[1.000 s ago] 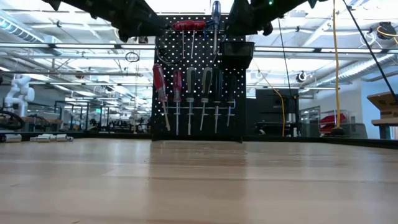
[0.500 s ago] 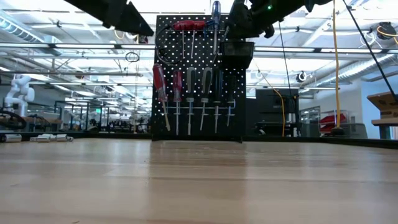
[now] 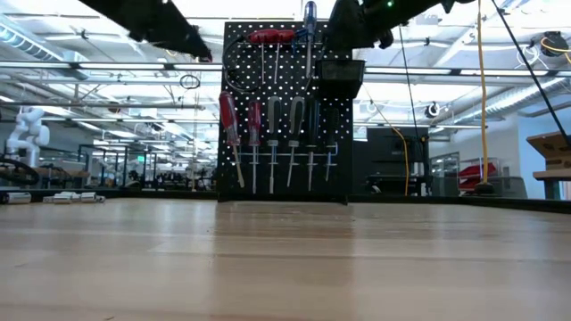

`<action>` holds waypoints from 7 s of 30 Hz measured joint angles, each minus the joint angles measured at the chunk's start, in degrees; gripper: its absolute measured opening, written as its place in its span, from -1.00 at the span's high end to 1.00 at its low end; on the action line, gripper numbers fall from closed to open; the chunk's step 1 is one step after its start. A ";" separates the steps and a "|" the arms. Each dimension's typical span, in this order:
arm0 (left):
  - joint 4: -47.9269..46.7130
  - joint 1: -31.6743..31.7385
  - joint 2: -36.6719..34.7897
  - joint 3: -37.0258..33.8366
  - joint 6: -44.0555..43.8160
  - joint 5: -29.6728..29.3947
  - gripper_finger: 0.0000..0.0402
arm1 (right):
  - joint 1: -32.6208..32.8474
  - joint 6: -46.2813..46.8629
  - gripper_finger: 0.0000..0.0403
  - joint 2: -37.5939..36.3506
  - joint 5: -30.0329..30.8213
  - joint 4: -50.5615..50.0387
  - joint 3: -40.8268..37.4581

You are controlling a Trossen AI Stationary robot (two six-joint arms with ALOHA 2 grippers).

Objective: Hang tools onto peg board
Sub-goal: Put the extension bar into the black bin on the peg board

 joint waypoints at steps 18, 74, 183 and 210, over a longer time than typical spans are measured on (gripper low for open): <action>-54.98 8.11 8.17 0.04 -82.12 -2.07 0.25 | 12.27 -6.00 -0.07 5.81 -33.48 -1.05 -0.04; -7.69 24.72 21.21 -8.07 -52.09 17.34 0.25 | 11.78 -6.95 -0.05 6.98 -33.40 -1.26 -0.02; 26.77 13.31 7.01 -3.37 31.92 47.08 0.83 | 11.90 0.62 -0.05 12.15 -33.49 -3.86 0.00; 36.65 13.38 7.11 -3.32 42.35 60.73 0.79 | 23.37 1.69 -0.05 15.44 -32.91 11.95 0.00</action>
